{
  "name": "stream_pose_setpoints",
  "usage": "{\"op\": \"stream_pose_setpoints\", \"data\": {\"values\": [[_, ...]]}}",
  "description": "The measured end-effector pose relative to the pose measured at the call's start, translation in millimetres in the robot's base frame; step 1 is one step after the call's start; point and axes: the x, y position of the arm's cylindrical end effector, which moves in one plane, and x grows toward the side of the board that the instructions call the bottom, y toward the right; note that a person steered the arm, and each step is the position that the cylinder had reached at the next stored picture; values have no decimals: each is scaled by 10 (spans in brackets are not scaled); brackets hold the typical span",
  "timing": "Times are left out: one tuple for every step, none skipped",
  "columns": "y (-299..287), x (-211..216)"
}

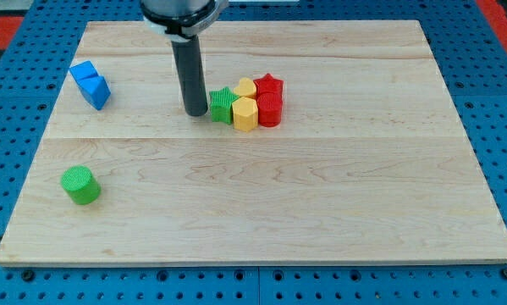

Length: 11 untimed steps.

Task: Push green circle towards green star

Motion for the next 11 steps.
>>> {"op": "stream_pose_setpoints", "data": {"values": [[-3,525],[-83,1214],[-525,1916],[-1074,2024],[-1455,1647],[-1701,1236],[-1719,1019],[-1586,1027],[-1586,1215],[-1572,1360],[-1290,1407]]}}
